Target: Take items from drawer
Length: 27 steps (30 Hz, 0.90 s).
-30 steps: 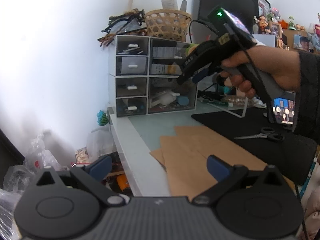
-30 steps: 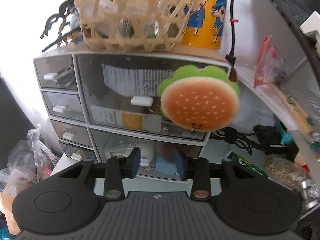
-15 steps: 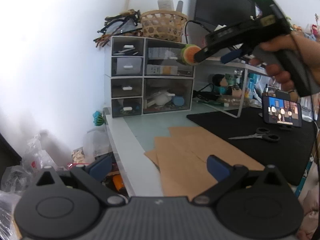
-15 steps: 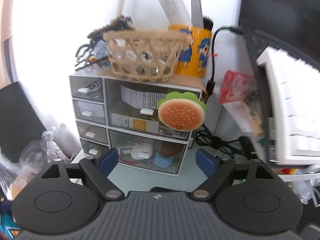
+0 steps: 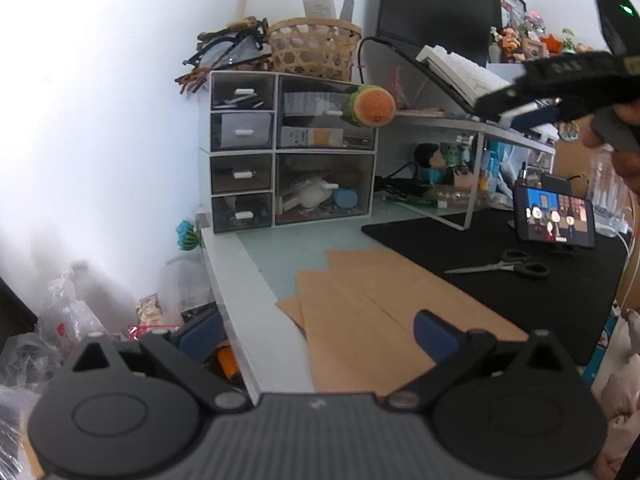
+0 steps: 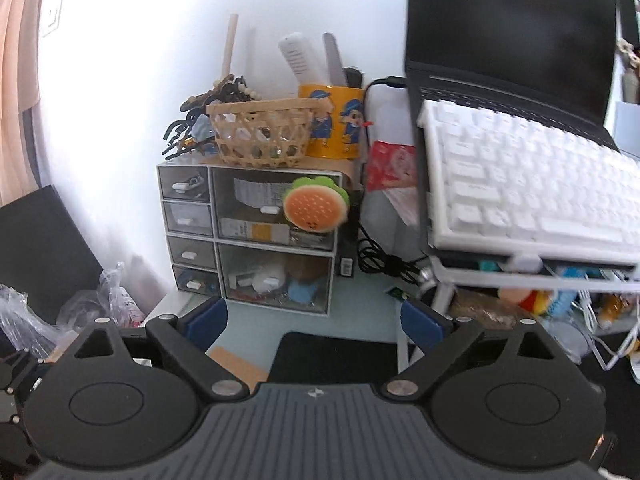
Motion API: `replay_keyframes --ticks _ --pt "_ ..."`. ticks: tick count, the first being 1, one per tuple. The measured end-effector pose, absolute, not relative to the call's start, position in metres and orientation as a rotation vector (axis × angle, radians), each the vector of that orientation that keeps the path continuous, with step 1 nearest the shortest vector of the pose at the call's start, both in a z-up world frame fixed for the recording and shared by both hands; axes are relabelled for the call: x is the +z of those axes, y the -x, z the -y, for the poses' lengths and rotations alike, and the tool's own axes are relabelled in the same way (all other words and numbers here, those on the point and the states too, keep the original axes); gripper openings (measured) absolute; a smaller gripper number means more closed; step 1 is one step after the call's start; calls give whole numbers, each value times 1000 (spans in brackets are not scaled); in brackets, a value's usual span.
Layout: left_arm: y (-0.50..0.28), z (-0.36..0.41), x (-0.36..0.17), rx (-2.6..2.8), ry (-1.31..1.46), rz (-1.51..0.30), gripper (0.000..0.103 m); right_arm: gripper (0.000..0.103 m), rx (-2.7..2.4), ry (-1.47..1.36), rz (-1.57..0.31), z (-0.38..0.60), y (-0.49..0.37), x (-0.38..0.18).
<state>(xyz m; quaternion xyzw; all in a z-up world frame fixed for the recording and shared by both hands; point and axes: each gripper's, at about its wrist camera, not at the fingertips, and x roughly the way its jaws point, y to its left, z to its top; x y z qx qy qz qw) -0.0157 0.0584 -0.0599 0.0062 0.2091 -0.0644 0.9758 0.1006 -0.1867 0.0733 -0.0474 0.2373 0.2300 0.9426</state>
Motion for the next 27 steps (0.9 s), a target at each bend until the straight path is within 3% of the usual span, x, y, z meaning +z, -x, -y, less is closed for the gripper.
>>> replay_keyframes --ticks 9,27 --pt "17 -57 -60 -135 -17 -424 103 103 445 39 -445 210 -69 61" --pt "17 -53 -60 -127 -23 -424 103 103 443 -61 -461 215 -32 3"
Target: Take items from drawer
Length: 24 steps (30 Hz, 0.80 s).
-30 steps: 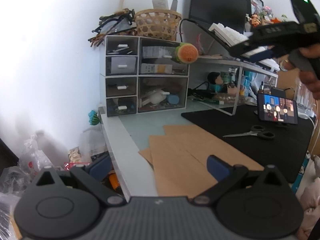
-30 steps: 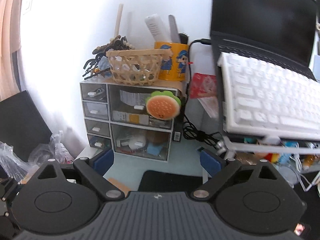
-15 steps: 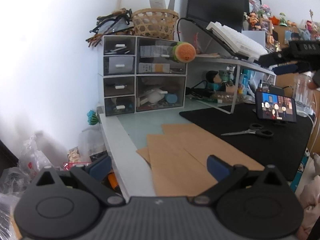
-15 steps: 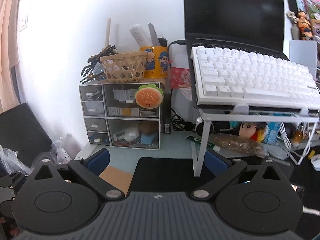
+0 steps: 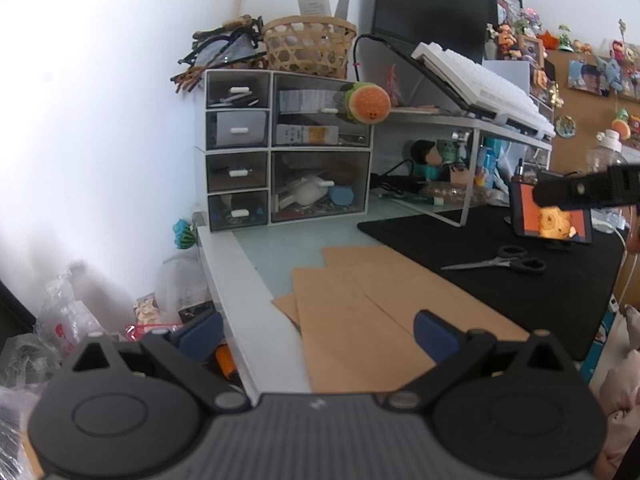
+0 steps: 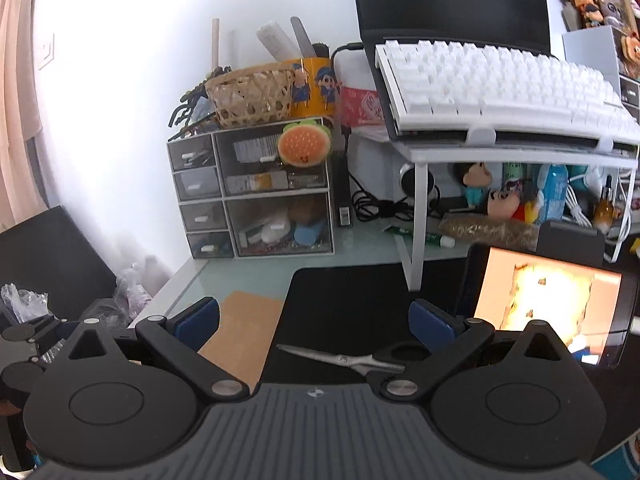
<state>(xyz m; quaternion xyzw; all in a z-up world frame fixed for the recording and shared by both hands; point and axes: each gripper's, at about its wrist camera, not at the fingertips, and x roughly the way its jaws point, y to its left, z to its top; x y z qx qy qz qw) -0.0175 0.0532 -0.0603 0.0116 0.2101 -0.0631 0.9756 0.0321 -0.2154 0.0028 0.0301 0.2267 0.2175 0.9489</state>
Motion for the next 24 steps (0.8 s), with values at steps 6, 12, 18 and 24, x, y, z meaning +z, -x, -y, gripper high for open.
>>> replay_keyframes --ticks 6,12,18,24 --pt "17 -52 -61 -131 -29 -426 103 103 430 -96 -454 217 -25 -15" --pt "18 -51 -61 -127 -28 -427 103 103 412 -98 -456 218 -21 -31" --pt "18 -52 -61 -128 -26 -430 103 103 409 -99 -446 218 -15 -37" --pt "20 -51 -61 -129 -26 -430 103 103 410 -92 -426 217 -8 -47"
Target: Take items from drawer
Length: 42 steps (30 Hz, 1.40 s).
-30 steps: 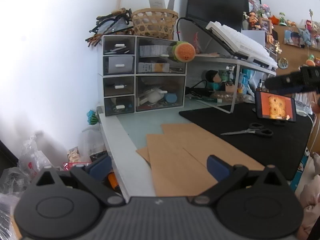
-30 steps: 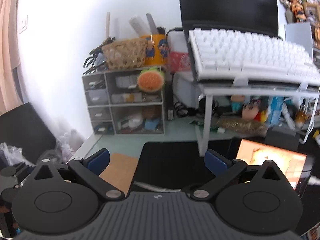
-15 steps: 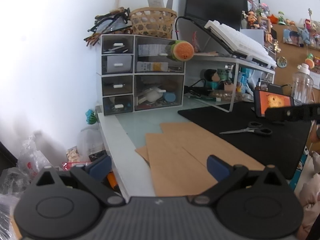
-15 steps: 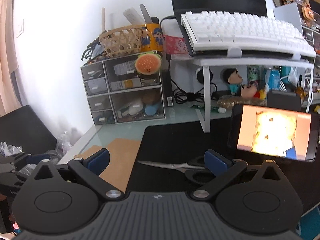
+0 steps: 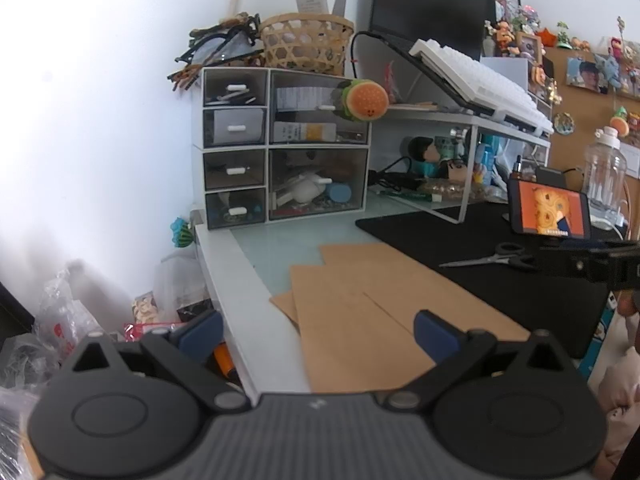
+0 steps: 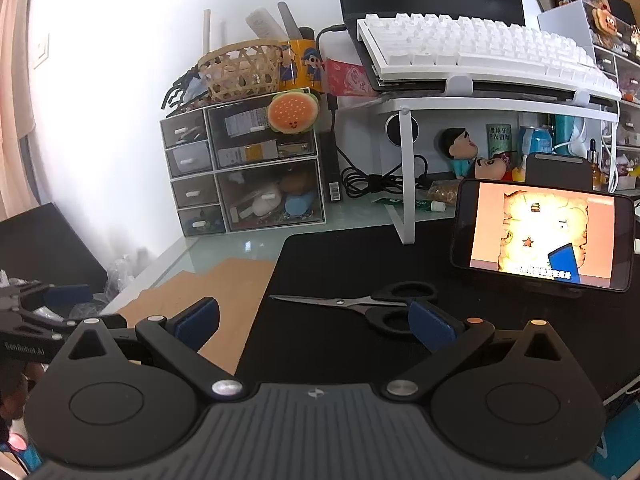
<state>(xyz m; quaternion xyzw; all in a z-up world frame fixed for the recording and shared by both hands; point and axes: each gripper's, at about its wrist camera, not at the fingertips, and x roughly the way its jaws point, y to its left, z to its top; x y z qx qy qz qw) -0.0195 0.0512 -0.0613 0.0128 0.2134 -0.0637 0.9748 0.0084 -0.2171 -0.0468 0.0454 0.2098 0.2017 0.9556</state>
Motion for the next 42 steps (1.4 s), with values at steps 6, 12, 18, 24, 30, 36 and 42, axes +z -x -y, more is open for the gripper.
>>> replay_keyframes --ticks 6,12,18,24,30,36,42 --pt "18 -50 -61 -123 -28 -431 103 103 399 -98 -402 224 -4 -50" --pt "18 -49 -61 -119 -34 -431 103 103 389 -105 -387 231 0 -50" --pt "18 -50 -61 -116 -31 -432 103 103 386 -101 -373 232 4 -50" --pt "17 -52 -61 -118 -17 -432 103 103 394 -132 -380 236 3 -51" --pt "17 -52 -61 -115 -17 -432 103 103 413 -113 -375 232 7 -53" --pt "17 -53 -61 -118 -20 -432 103 103 437 -107 -375 229 10 -54" --pt "17 -53 -61 -115 -25 -430 103 103 449 -105 -372 228 11 -55"
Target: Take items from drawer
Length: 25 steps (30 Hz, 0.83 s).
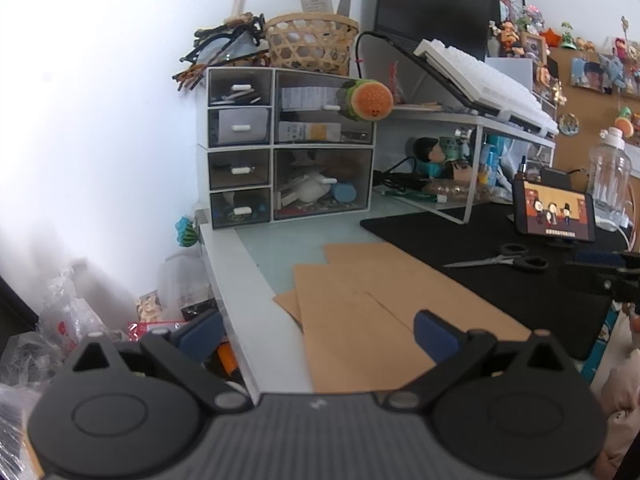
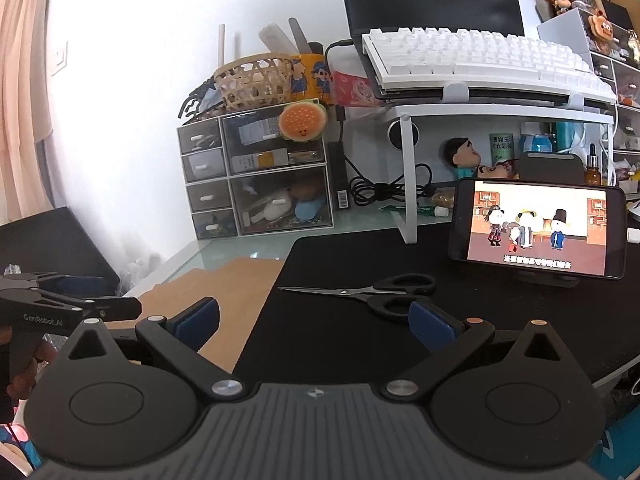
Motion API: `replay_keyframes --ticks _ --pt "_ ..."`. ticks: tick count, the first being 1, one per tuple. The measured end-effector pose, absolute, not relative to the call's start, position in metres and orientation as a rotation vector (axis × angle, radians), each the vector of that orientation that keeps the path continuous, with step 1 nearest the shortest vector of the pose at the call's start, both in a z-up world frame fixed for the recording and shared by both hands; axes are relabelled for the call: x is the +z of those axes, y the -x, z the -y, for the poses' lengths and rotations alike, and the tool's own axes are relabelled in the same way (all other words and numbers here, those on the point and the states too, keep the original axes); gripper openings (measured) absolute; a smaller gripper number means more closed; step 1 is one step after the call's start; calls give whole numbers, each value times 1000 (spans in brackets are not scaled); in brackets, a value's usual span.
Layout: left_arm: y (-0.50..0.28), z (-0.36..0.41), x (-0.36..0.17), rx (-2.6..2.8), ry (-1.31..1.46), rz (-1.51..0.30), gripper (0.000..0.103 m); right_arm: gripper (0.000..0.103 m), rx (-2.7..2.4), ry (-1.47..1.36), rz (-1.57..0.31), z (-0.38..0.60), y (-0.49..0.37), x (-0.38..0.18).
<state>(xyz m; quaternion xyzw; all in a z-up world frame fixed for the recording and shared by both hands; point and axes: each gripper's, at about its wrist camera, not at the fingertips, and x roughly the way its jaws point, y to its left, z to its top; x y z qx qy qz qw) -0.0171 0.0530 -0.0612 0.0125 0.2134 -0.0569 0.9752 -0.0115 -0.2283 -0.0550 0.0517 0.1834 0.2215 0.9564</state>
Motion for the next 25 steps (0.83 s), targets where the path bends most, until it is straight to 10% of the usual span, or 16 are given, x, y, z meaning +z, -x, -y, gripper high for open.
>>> replay_keyframes --ticks 25 --pt "14 -56 -61 -122 -34 -442 103 103 439 -122 -385 227 14 -57"
